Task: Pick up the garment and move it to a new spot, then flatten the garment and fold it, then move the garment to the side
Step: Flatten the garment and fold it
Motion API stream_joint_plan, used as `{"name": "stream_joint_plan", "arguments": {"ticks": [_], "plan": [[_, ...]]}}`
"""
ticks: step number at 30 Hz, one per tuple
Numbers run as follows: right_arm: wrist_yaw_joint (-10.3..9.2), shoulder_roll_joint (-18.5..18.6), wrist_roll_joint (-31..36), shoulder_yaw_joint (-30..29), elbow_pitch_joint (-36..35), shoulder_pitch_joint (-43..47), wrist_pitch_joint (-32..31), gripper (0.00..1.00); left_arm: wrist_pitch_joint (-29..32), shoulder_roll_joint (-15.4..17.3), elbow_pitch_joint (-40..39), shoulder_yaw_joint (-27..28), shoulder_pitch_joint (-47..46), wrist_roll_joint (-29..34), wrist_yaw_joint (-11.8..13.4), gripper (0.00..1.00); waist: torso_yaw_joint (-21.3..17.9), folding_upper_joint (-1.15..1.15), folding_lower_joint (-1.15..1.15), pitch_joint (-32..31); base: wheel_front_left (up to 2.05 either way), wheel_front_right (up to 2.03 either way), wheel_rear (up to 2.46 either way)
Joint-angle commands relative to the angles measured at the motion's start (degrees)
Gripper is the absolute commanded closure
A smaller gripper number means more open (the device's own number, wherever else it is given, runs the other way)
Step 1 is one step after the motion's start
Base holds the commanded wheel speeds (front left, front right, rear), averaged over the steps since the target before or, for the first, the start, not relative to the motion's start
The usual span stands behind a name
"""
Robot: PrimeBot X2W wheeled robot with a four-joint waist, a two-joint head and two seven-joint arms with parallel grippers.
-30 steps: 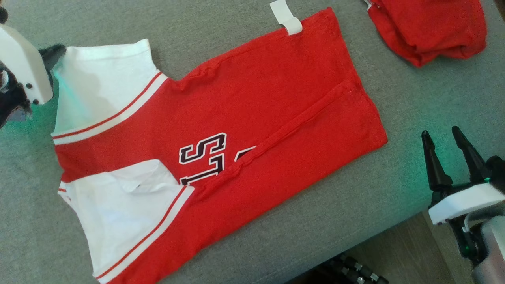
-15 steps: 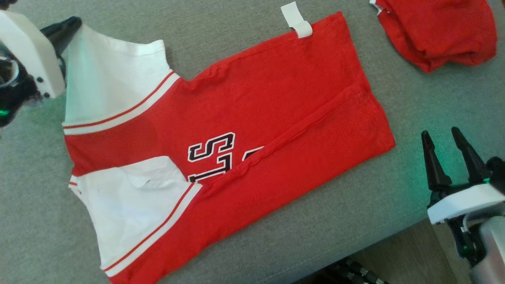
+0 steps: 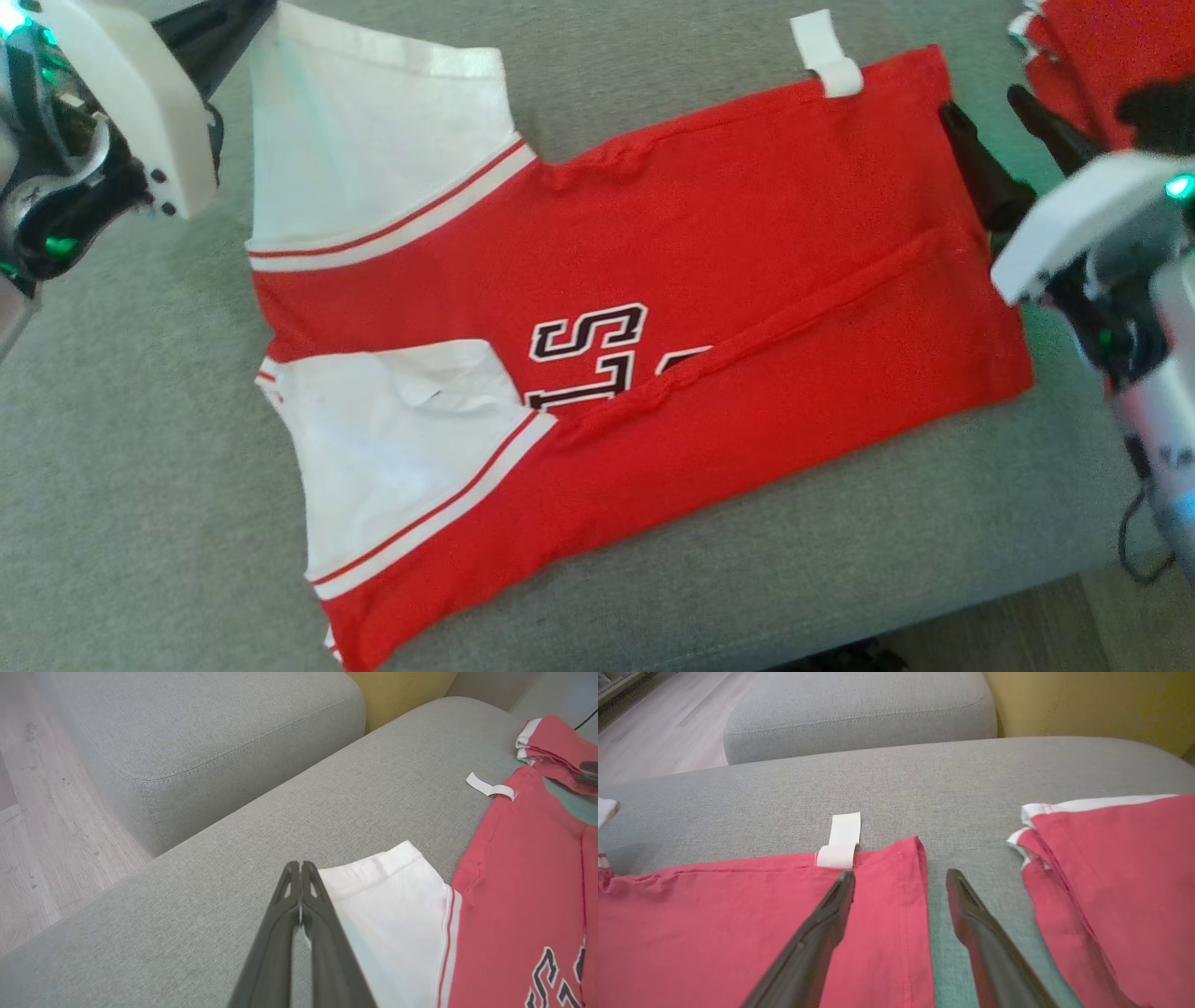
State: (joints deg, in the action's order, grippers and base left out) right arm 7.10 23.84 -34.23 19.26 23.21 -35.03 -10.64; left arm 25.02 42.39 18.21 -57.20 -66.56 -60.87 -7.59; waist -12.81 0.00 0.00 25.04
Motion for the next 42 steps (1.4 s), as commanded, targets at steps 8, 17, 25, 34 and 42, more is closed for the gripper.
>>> {"name": "stream_joint_plan", "arguments": {"ticks": [8,17,25,34,42], "plan": [[0.39,-0.2,-2.2,4.6,11.2,-10.3,-6.2,0.00,-3.1,1.5,0.2,-1.2,-6.2,-0.8,0.1,1.00,2.3,0.00,0.00,0.7,0.00,0.00,0.00],[0.39,-1.4,-3.6,9.6,17.3,-15.7,-2.9,0.18,-5.1,2.0,1.5,-4.6,-8.4,-2.9,0.1,1.00,2.6,0.00,0.00,1.7,0.00,0.00,0.00],[0.39,-1.4,-5.6,13.8,21.1,-19.3,-0.6,0.28,-6.3,2.1,2.5,-7.7,-10.5,-4.6,0.1,1.00,2.9,0.00,0.00,2.1,0.00,0.00,0.00],[0.39,-1.0,-6.6,17.1,23.7,-22.0,1.4,1.00,-7.9,2.2,3.2,-10.3,-12.2,-5.4,0.1,1.00,3.4,0.00,0.00,2.4,0.00,0.00,0.00],[0.39,0.0,-7.8,18.3,24.1,-24.1,5.4,1.00,-13.5,1.9,5.1,-11.9,-15.1,-1.5,0.1,1.00,3.6,0.00,0.00,2.7,0.00,0.00,0.00]]}}
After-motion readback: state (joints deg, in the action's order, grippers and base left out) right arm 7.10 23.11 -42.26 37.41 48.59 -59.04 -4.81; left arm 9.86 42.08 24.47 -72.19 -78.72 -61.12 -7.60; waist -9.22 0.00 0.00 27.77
